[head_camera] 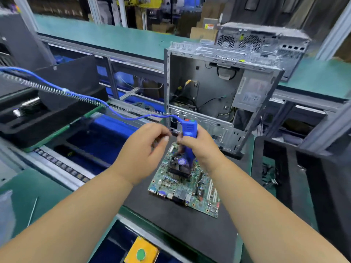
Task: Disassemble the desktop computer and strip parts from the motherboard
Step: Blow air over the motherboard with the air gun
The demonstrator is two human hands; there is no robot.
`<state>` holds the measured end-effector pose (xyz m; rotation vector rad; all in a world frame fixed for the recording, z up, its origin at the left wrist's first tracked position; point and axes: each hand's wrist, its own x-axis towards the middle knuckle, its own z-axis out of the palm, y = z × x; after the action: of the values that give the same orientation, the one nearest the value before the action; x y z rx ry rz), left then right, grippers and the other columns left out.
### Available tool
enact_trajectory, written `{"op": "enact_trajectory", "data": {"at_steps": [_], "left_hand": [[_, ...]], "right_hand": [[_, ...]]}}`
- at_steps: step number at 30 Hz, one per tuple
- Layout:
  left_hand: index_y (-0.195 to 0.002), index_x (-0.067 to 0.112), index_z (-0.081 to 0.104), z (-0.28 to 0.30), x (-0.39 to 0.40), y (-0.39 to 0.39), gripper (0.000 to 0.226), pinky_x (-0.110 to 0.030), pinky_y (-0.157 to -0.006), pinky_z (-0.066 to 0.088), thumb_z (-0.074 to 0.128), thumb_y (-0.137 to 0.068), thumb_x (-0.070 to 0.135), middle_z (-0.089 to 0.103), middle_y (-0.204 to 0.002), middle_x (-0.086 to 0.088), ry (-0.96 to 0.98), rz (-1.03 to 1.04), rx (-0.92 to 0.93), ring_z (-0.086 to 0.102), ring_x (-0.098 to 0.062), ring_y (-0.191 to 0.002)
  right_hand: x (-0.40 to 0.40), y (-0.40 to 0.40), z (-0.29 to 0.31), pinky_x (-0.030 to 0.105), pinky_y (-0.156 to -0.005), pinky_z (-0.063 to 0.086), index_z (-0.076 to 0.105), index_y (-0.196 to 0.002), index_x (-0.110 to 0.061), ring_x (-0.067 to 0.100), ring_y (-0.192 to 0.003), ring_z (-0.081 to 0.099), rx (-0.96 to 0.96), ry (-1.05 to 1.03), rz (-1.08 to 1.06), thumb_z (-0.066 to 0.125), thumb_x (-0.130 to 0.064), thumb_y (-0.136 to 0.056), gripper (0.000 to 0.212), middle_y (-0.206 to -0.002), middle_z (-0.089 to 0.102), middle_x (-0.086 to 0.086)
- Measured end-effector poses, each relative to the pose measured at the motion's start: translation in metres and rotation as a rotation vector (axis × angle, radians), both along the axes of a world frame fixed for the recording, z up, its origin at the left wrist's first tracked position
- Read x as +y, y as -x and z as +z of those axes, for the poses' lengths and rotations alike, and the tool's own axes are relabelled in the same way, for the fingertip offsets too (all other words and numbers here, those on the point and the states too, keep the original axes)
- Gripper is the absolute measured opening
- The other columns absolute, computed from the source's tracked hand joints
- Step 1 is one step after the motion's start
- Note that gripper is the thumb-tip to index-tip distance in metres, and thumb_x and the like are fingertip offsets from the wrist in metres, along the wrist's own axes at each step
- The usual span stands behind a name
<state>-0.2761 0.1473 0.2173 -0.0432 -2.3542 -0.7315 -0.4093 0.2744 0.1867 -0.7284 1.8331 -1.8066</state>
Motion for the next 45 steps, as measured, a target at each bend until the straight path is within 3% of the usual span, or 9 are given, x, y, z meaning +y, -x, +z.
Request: {"op": "enact_trajectory", "data": {"at_steps": [3, 6, 8, 10, 13, 21, 28, 37, 45], "left_hand": [[-0.088, 0.022, 0.061, -0.03, 0.003, 0.008, 0.009, -0.037, -0.071, 0.046, 0.053, -0.091, 0.019, 0.058, -0.082, 0.008, -0.088, 0.074, -0.113, 0.055, -0.015, -0.078], [-0.085, 0.033, 0.059, -0.061, 0.0, 0.021, 0.014, -0.026, -0.068, 0.042, 0.059, -0.089, 0.019, 0.056, -0.081, 0.013, -0.177, 0.129, -0.252, 0.053, -0.005, -0.074], [-0.091, 0.033, 0.06, -0.078, -0.003, 0.032, 0.015, -0.027, -0.077, 0.045, 0.064, -0.086, 0.02, 0.057, -0.087, 0.014, -0.172, 0.101, -0.357, 0.054, -0.001, -0.083], [-0.105, 0.03, 0.061, -0.093, -0.009, 0.043, 0.024, -0.031, -0.092, 0.045, 0.069, -0.082, 0.03, 0.058, -0.101, 0.013, -0.106, 0.065, -0.469, 0.053, -0.004, -0.099], [-0.128, 0.025, 0.053, -0.11, -0.015, 0.061, 0.063, -0.033, -0.104, 0.037, 0.073, -0.073, 0.049, 0.052, -0.123, 0.005, 0.037, -0.021, -0.609, 0.042, -0.017, -0.121], [-0.151, 0.022, 0.024, -0.139, -0.015, 0.117, 0.111, -0.036, -0.119, 0.015, 0.06, -0.063, 0.079, 0.031, -0.153, 0.0, 0.51, -0.206, -0.677, 0.022, -0.024, -0.141], [-0.137, 0.024, 0.042, -0.143, -0.013, 0.135, 0.102, -0.038, -0.097, 0.043, 0.063, -0.054, 0.079, 0.055, -0.121, 0.002, 0.451, -0.258, -0.719, 0.047, -0.025, -0.111], [-0.142, 0.027, 0.041, -0.139, -0.013, 0.142, 0.104, -0.037, -0.095, 0.045, 0.072, -0.053, 0.072, 0.056, -0.108, 0.006, 0.383, -0.286, -0.767, 0.05, -0.023, -0.106], [-0.144, 0.026, 0.04, -0.136, -0.014, 0.146, 0.108, -0.037, -0.094, 0.046, 0.074, -0.051, 0.072, 0.056, -0.111, 0.005, 0.344, -0.301, -0.814, 0.049, -0.022, -0.109]], "right_hand": [[0.01, 0.011, -0.001, 0.029, -0.055, 0.046, 0.063, -0.082, -0.012, 0.02, -0.056, 0.049, -0.243, 0.176, 0.066, 0.07, -0.028, -0.066, 0.023, -0.065, 0.055, 0.004], [0.016, 0.024, -0.001, 0.027, -0.051, 0.043, 0.061, -0.076, -0.011, 0.018, -0.052, 0.048, -0.393, 0.263, 0.059, 0.061, -0.053, -0.08, 0.042, -0.063, 0.055, 0.005], [0.016, 0.033, -0.006, 0.026, -0.047, 0.04, 0.058, -0.073, -0.013, 0.016, -0.051, 0.046, -0.413, 0.344, -0.026, 0.057, -0.051, -0.085, 0.04, -0.063, 0.056, 0.002], [0.015, 0.04, -0.011, 0.026, -0.046, 0.039, 0.062, -0.061, -0.017, 0.016, -0.049, 0.045, -0.392, 0.38, -0.103, 0.055, -0.048, -0.082, 0.038, -0.061, 0.055, 0.0], [0.013, 0.047, -0.019, 0.026, -0.046, 0.039, 0.062, -0.055, -0.019, 0.016, -0.048, 0.044, -0.369, 0.411, -0.181, 0.058, -0.048, -0.076, 0.036, -0.058, 0.053, 0.0], [0.01, 0.039, -0.048, 0.029, -0.052, 0.039, 0.057, -0.062, -0.01, 0.02, -0.05, 0.044, -0.38, 0.426, -0.283, 0.059, -0.043, -0.07, 0.033, -0.058, 0.052, 0.004], [0.01, 0.054, -0.048, 0.027, -0.05, 0.034, 0.045, -0.068, -0.01, 0.016, -0.046, 0.04, -0.351, 0.484, -0.391, 0.052, -0.042, -0.081, 0.036, -0.054, 0.048, 0.002], [0.0, 0.062, -0.069, 0.027, -0.051, 0.037, 0.056, -0.05, -0.018, 0.017, -0.045, 0.042, -0.25, 0.357, -0.374, 0.06, -0.052, -0.07, 0.039, -0.05, 0.049, 0.002], [0.0, 0.067, -0.072, 0.026, -0.049, 0.037, 0.051, -0.057, -0.013, 0.017, -0.047, 0.041, -0.297, 0.394, -0.375, 0.06, -0.052, -0.069, 0.042, -0.052, 0.048, 0.002]]}}
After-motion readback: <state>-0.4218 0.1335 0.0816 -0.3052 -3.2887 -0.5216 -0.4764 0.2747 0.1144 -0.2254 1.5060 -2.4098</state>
